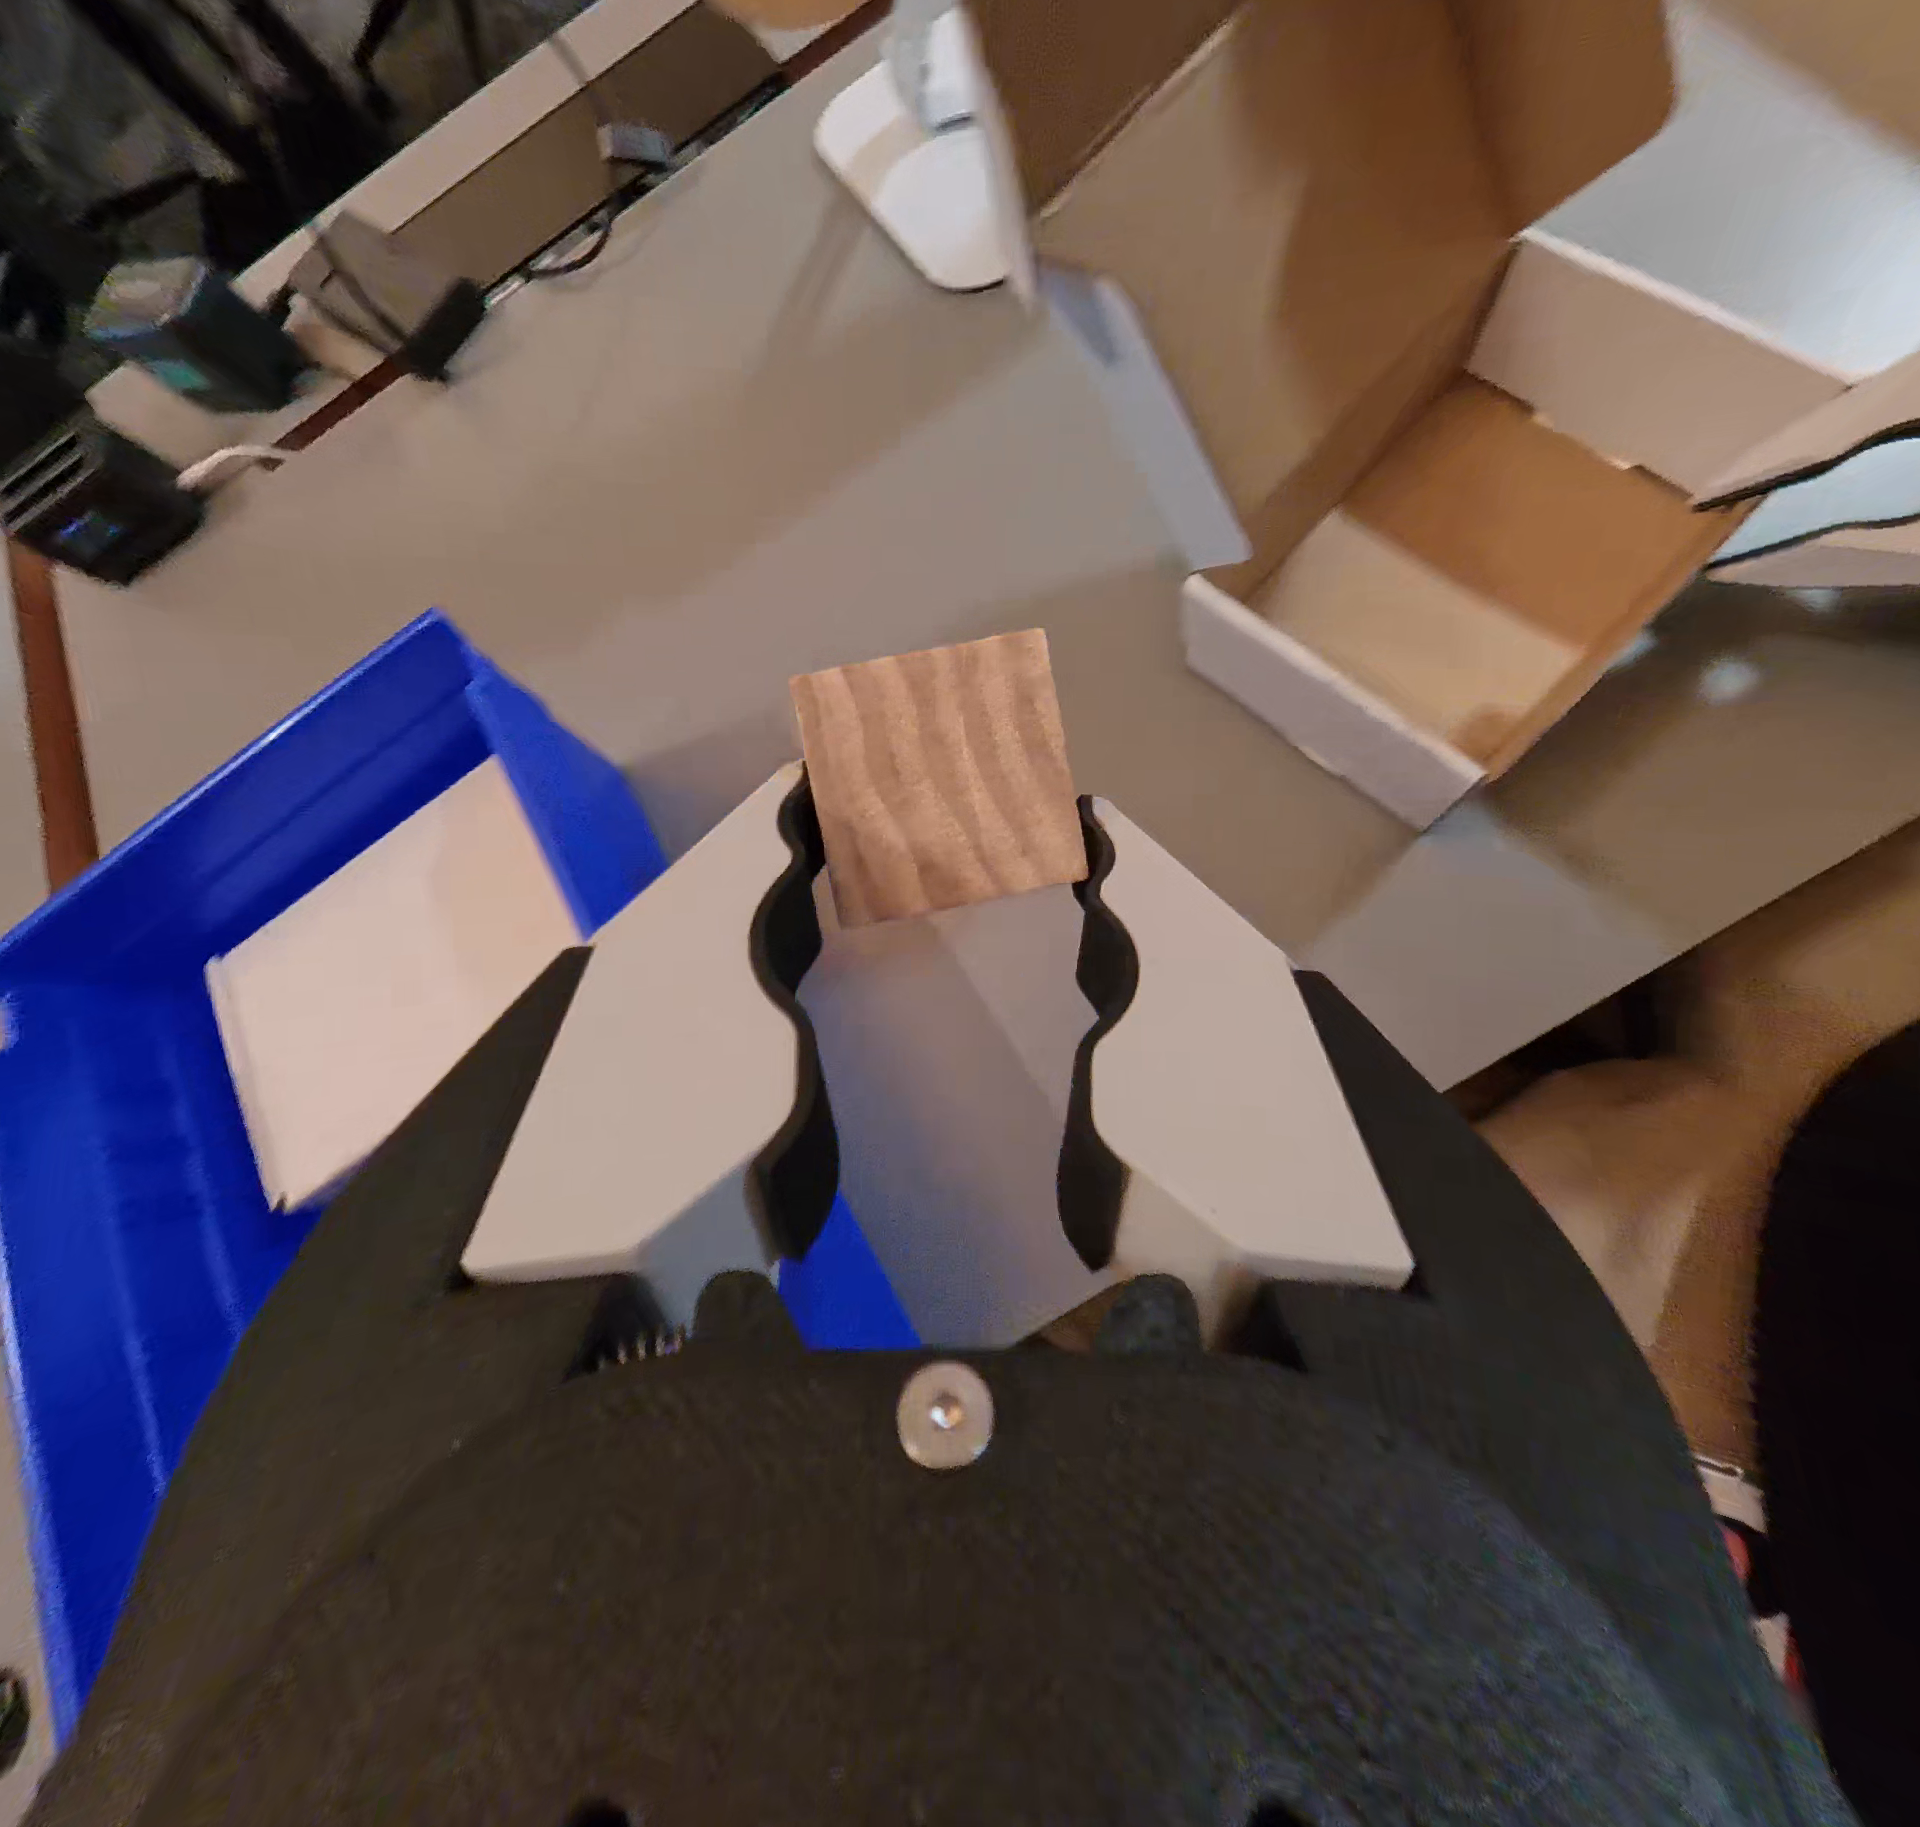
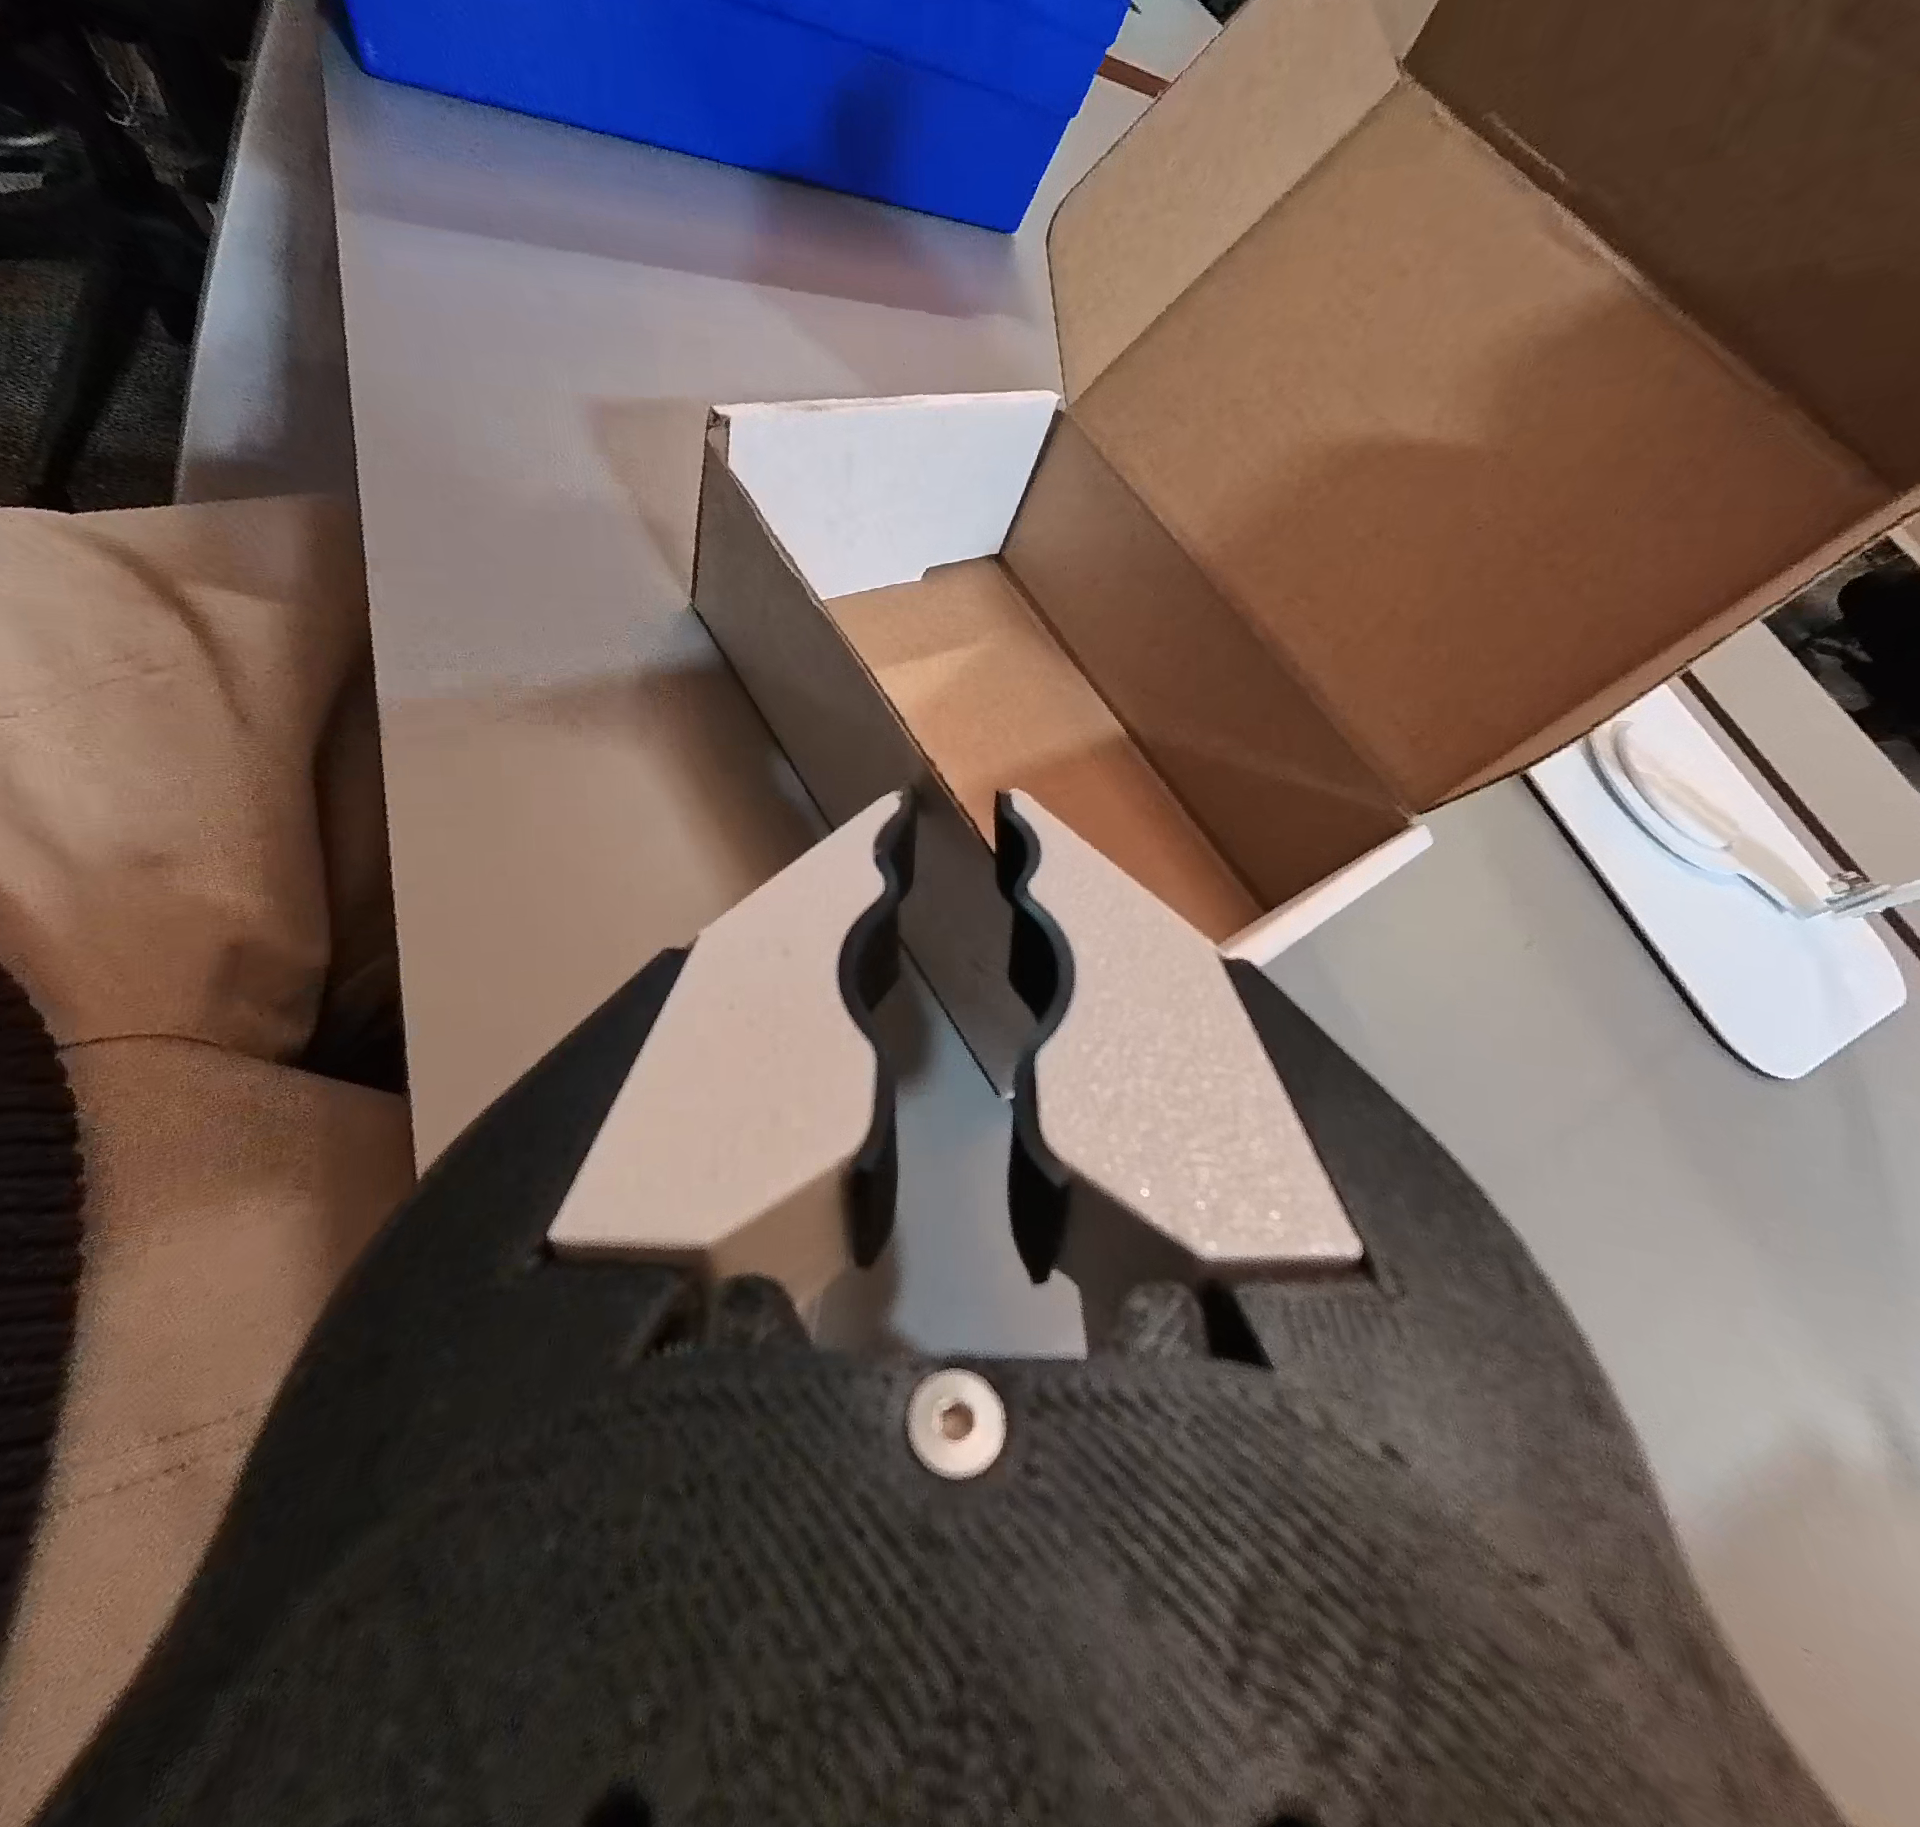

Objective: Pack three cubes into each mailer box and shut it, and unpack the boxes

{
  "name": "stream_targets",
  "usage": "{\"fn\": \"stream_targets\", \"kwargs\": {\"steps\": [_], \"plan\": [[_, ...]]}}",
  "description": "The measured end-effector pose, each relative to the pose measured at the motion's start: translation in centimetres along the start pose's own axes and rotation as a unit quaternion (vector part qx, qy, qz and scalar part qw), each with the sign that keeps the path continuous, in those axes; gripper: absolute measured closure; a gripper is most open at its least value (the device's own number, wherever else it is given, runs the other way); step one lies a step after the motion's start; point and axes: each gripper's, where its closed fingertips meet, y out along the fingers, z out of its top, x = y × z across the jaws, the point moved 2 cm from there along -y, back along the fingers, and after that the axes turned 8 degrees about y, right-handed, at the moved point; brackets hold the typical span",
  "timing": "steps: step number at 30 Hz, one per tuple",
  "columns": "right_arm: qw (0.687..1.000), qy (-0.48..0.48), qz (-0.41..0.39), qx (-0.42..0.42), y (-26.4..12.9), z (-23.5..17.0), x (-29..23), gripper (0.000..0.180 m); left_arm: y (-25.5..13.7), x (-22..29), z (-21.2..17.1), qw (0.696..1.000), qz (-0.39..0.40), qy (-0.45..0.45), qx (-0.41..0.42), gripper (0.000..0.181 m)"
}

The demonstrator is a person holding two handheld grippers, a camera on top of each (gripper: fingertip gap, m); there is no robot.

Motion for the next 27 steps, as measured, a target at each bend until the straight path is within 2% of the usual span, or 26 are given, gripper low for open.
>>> {"fn": "stream_targets", "kwargs": {"steps": [14,21,27], "plan": [[1.0,-0.001,-0.002,-0.001,-0.4,-0.2,0.0,0.165,5.5,8.5,4.7,0.99,-0.122,0.074,0.014,0.135],[1.0,-0.005,-0.004,-0.002,-0.5,-0.3,0.0,0.165,7.9,10.6,5.4,0.983,-0.156,0.096,0.013,0.135],[1.0,-0.006,-0.006,-0.001,-0.6,-0.4,0.1,0.164,10.1,11.7,4.5,0.973,-0.185,0.14,-0.02,0.135]]}}
